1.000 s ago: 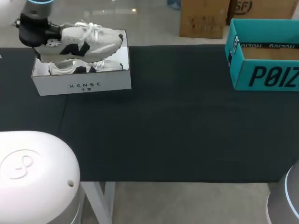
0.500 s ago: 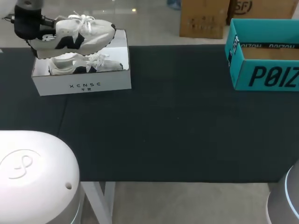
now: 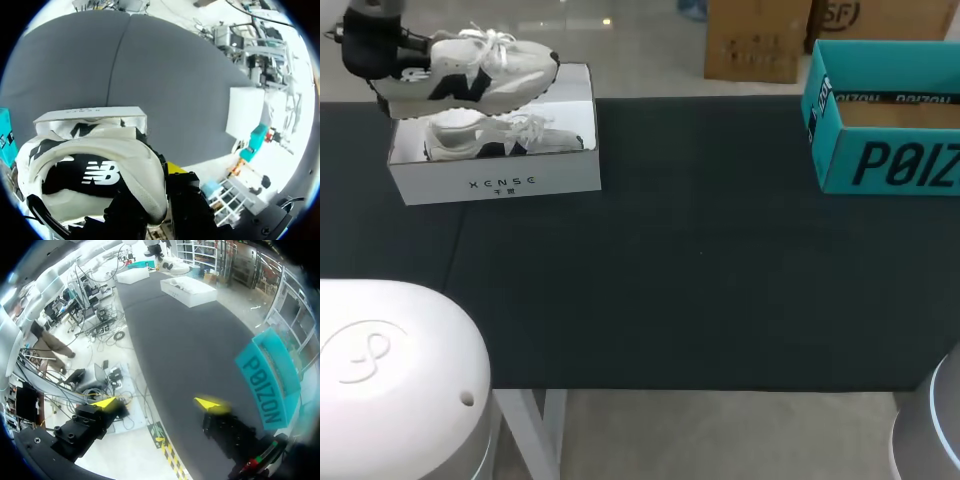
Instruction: Take the shoe out of the shoebox, open the shoe tongue, remove and reinsert the insole, then place the shoe into the shoebox
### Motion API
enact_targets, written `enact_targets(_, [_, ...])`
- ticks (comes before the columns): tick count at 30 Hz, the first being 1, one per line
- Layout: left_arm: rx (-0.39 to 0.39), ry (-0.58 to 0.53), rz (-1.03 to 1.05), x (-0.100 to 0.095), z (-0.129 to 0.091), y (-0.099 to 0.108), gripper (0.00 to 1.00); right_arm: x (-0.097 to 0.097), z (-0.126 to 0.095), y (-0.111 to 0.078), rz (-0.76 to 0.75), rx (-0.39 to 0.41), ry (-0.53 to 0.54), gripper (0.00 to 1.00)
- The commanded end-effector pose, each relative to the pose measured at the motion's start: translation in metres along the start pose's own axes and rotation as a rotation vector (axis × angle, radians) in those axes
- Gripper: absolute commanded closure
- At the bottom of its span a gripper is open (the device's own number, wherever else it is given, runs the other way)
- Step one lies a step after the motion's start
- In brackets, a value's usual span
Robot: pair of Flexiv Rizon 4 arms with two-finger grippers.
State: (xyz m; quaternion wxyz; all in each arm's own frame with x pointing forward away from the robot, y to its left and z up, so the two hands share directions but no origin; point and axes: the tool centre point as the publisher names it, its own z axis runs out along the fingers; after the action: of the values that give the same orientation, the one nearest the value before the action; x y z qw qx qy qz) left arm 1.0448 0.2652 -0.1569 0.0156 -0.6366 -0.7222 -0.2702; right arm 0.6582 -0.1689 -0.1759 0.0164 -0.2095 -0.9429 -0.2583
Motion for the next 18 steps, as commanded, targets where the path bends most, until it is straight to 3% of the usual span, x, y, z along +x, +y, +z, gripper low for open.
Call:
enact_targets(1, [-0.004,0.001,0.032,0.01,0.025,0.033,1.0,0.0,0.001,-0.001,0.0,0.002,-0.001,0.0])
enact_targets(10, [0.016,-0.022,0.062,0.025,0.077,0.078,1.0,0.0,0.001,-0.001,0.0,0.002,-0.001,0.0])
enact_targets(18, [0.017,-0.039,0.069,0.016,0.106,0.103,1.0,0.0,0.001,-0.001,0.0,0.002,-0.001,0.0])
